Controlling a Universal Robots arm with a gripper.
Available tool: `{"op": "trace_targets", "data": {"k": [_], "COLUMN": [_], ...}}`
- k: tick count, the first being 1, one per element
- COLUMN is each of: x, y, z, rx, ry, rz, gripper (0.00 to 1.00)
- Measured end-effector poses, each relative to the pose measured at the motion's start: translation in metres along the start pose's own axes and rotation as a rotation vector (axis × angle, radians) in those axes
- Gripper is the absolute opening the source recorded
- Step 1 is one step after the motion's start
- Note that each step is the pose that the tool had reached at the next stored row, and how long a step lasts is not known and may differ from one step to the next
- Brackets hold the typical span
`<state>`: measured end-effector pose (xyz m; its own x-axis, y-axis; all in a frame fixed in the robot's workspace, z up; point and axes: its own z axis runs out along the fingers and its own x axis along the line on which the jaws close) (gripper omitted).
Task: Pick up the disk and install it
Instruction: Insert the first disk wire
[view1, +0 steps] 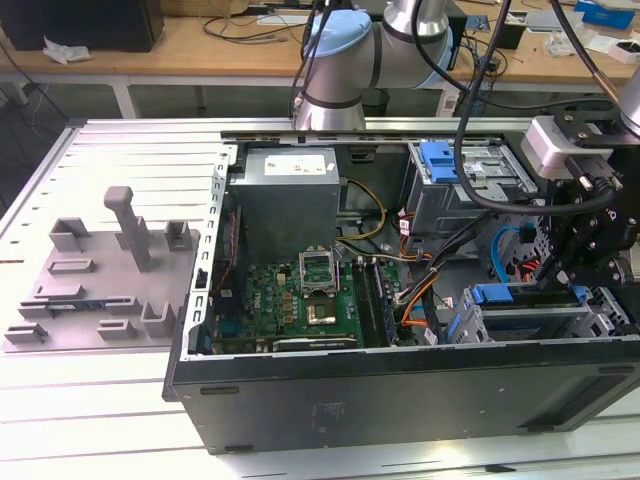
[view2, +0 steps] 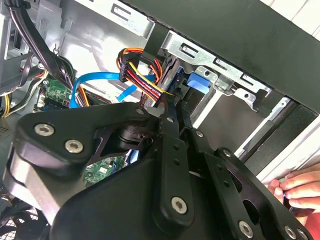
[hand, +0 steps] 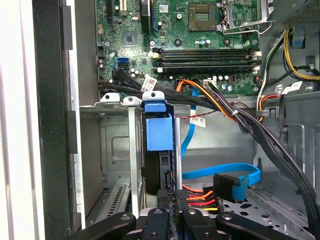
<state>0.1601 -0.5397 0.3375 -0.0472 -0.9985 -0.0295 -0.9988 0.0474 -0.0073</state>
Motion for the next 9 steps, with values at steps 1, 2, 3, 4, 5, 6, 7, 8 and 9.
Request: {"op": "trace_targets", "data": {"k": [1, 2, 3, 4, 5, 6, 7, 8, 9], "x": [0.0000, 0.0000, 0.0000, 0.0000, -0.0001, -0.0001, -0.0001, -0.0001, -0.0002], "y": [0.0000, 0.0000, 0.0001, 0.0000, 0.0000, 0.0000, 0.0000, 0.0000, 0.0000], "z": [0.0000, 0.0004, 0.0004, -0.0008, -0.0016, -0.0029, -0.0038, -0.0046, -0.0057], "rx": [0.0000, -0.0003, -0.0001, 0.0000, 0.0000, 0.0000, 0.0000, 0.0000, 0.0000], "ry": [0.0000, -0.0010, -0.0011, 0.0001, -0.0003, -0.0002, -0.0001, -0.0001, -0.0001], "rz": [0.000, 0.000, 0.000, 0.000, 0.000, 0.000, 0.000, 0.000, 0.000], "gripper": [0.16, 0.16, 0.24, 0.24, 0.30, 0.30, 0.30, 0.30, 0.30]}}
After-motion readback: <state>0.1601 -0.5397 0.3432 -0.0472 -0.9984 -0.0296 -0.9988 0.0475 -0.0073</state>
